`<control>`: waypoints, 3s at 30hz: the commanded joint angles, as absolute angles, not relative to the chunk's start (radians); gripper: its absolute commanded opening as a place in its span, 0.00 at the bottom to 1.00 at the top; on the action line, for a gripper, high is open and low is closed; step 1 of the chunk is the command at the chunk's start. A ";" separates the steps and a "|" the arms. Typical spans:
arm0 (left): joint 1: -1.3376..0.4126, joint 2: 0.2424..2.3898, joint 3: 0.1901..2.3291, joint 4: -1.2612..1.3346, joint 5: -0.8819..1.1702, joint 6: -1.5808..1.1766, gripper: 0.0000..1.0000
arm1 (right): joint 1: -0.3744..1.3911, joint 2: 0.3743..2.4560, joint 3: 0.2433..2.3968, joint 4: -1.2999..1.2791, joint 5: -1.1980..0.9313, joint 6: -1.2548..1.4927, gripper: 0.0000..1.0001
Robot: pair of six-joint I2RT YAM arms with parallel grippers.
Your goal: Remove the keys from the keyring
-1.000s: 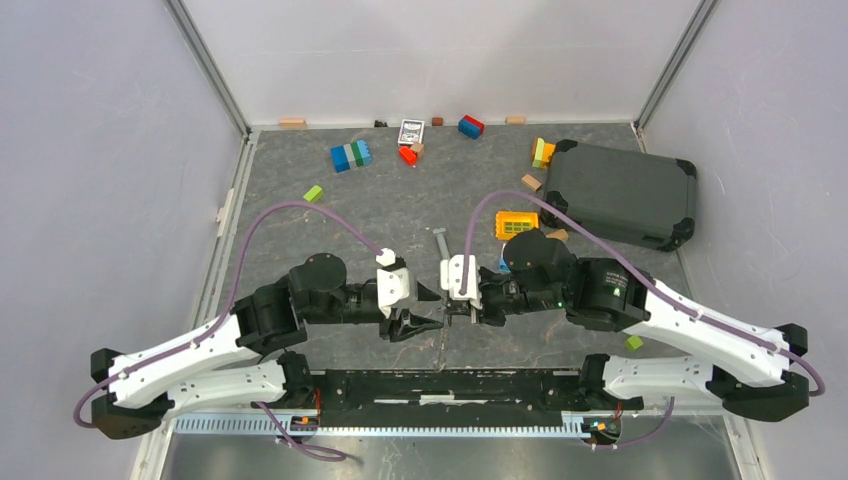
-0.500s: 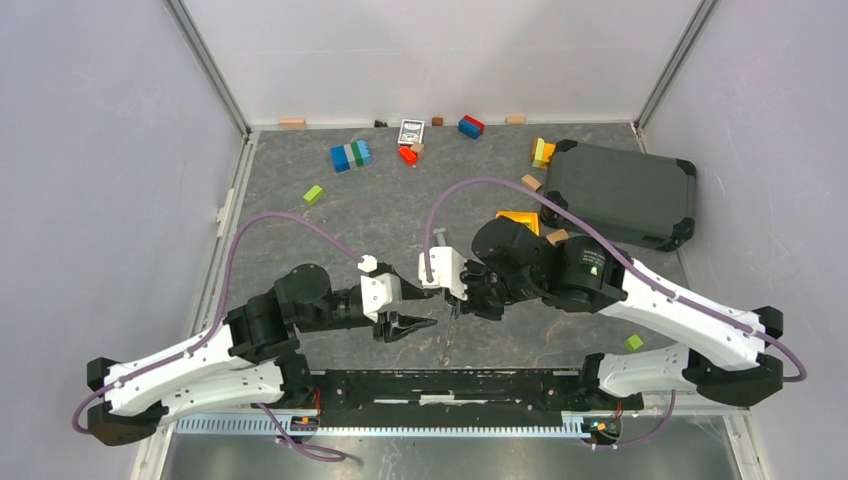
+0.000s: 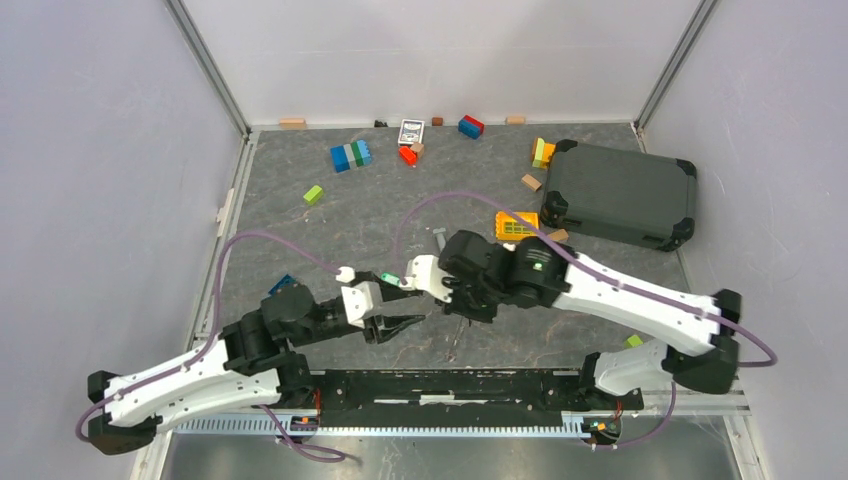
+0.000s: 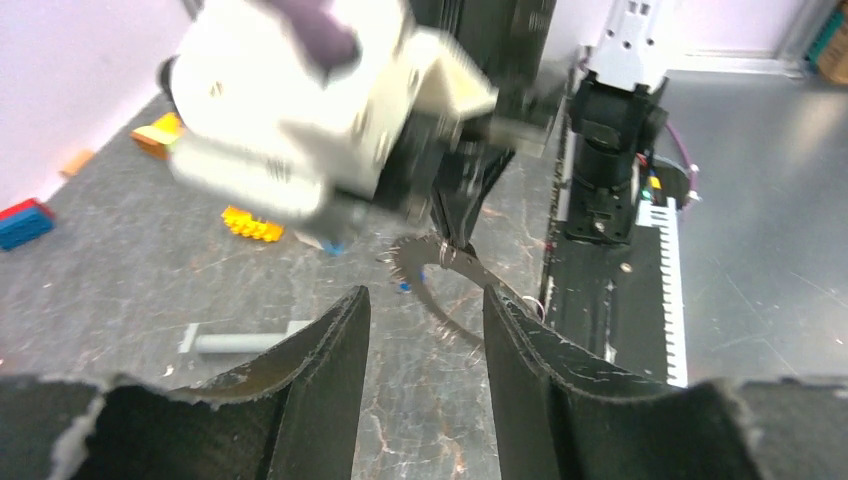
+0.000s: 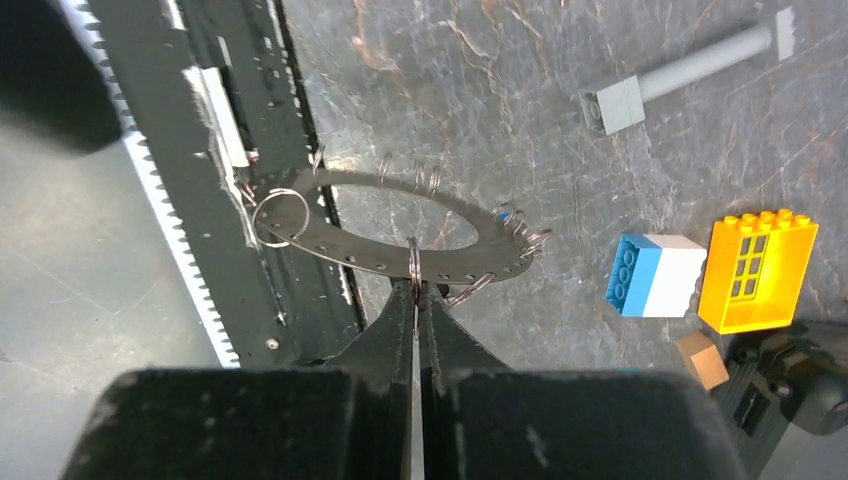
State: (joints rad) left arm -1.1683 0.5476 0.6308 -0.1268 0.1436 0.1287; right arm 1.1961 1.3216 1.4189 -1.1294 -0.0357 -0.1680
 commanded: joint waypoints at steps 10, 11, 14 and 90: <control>-1.170 0.255 0.483 -0.088 -0.068 0.053 0.52 | 1.201 1.390 1.228 -1.094 0.018 -0.043 0.00; -1.170 0.263 0.478 -0.075 -0.066 0.050 0.52 | 1.200 1.388 1.257 -1.086 0.021 -0.033 0.00; -1.169 0.308 0.480 -0.064 -0.032 0.055 0.52 | 1.199 1.387 1.322 -1.072 0.025 -0.029 0.00; -1.169 0.623 0.413 0.324 0.301 0.021 0.02 | 1.201 1.338 1.481 -0.993 -0.248 -0.250 0.04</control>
